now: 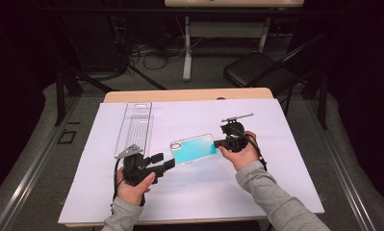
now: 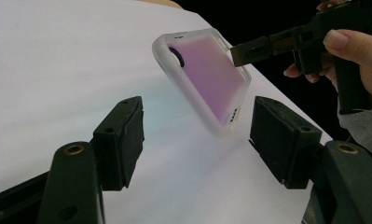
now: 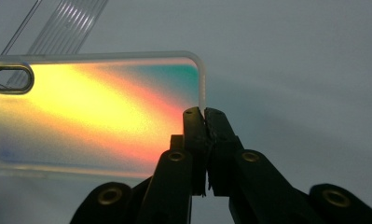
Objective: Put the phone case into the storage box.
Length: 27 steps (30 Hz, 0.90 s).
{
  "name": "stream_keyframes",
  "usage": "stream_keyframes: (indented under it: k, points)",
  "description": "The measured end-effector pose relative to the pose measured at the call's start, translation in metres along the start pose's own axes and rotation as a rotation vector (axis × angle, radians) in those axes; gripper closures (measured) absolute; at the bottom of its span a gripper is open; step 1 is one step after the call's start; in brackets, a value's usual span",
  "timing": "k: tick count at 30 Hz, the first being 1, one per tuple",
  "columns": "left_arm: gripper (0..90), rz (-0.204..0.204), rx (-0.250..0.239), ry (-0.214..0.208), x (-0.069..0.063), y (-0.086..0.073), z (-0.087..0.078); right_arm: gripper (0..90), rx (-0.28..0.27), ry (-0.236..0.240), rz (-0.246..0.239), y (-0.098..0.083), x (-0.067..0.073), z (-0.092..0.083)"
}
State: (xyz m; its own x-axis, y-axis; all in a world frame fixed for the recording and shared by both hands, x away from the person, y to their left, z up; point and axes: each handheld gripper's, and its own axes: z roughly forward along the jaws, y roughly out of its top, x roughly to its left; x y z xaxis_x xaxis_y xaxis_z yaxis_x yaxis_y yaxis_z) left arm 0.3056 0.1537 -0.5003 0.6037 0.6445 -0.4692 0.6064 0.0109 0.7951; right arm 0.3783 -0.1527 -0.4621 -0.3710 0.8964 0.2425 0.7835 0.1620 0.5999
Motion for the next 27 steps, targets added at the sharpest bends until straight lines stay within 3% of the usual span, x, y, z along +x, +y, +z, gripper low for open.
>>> stream_keyframes:
  k: [18,27]
  points:
    - [35.4,-0.027,-0.013,-0.001,-0.001,0.000,0.005,88.6,-0.051,-0.020,-0.006,-0.007,0.001,-0.005]
    - [39.1,-0.077,-0.008,-0.031,-0.002,0.003,0.014,88.6,-0.055,-0.016,-0.013,-0.008,0.002,-0.006]
